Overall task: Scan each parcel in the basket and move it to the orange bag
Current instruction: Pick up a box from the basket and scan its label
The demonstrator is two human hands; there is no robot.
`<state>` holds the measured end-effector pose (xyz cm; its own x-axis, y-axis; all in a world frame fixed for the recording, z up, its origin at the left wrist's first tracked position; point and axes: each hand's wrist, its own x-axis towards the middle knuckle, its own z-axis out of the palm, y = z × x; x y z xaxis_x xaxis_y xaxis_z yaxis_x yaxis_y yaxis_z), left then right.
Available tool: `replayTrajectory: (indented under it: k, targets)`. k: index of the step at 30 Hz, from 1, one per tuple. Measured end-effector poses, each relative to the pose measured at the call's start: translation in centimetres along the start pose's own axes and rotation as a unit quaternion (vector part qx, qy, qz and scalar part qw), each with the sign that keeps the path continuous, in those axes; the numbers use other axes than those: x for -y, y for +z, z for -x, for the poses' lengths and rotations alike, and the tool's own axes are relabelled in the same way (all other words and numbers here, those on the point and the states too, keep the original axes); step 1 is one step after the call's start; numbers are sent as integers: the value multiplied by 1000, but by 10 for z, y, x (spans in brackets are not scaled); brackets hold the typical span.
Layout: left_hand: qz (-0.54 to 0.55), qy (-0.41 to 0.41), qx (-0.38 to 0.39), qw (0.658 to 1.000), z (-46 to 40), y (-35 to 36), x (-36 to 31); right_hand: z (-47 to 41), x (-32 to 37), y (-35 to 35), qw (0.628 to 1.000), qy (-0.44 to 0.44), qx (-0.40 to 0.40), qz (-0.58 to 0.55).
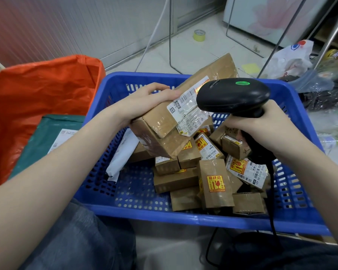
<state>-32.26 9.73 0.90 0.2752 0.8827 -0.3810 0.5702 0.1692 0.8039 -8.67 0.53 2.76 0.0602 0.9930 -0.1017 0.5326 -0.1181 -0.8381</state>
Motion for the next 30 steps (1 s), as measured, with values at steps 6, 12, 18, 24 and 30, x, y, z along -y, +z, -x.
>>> replayTrajectory:
  k: [6,12,18,24,30]
  targets:
    - [-1,1,3,1000,-1,-1,0,0,0,2,999,7,-6,-38]
    - [4,9,-20,1000,3,-7,0,-1,5,8,996,16,0,-86]
    - [28,38,-51,998,15,-28,-3,-5,27,30,990,26,-5,-141]
    - [31,76,-134,988,50,-97,14,-12,65,66,981,28,-14,-192]
    - [53,37,-237,969,98,-164,84,-26,101,129,976,28,25,-216]
